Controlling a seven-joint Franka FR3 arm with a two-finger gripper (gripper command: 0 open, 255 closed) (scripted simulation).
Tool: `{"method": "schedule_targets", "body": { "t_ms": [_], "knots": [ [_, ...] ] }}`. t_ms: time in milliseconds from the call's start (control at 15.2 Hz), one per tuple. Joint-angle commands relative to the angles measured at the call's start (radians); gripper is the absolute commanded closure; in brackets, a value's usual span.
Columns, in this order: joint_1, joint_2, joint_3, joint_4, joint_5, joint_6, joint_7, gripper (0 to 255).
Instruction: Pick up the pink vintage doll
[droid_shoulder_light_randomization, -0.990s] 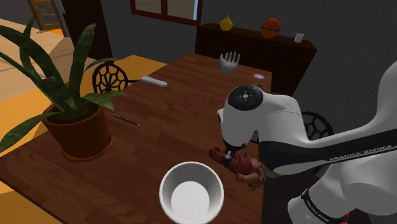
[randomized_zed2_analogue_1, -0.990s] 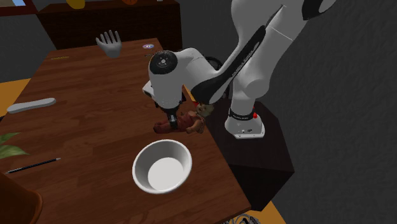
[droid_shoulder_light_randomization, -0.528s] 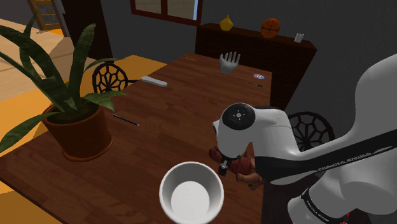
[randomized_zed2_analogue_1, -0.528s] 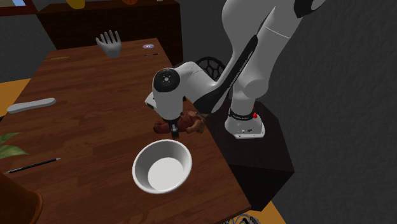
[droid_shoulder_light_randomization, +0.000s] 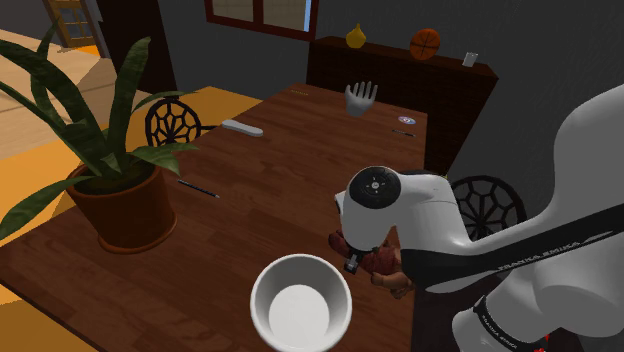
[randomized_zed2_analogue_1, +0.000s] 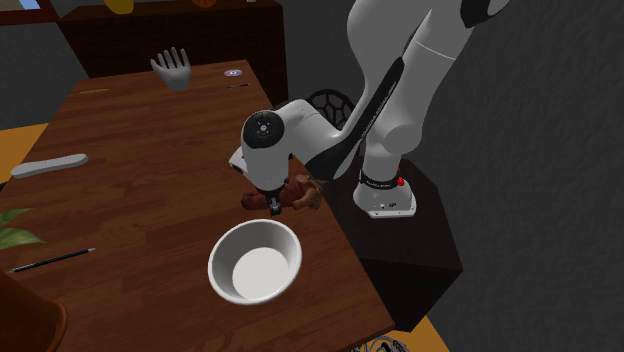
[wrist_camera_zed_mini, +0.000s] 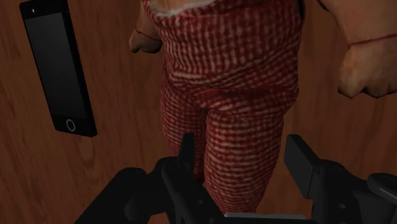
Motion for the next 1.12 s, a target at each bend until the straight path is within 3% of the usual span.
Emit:
{"method": "schedule_targets", "body": {
  "t_ms": [0, 198, 1056],
  "knots": [
    [0.0, 0.001, 0.0, -0.001, 0.0, 0.0, 0.0, 255],
    [-0.002, 0.005, 0.001, 0.002, -0.002, 0.0, 0.001, 255],
    [0.053, -0.141, -0.061, 0.073, 0.092, -0.187, -0.127, 255]
  ]
}}
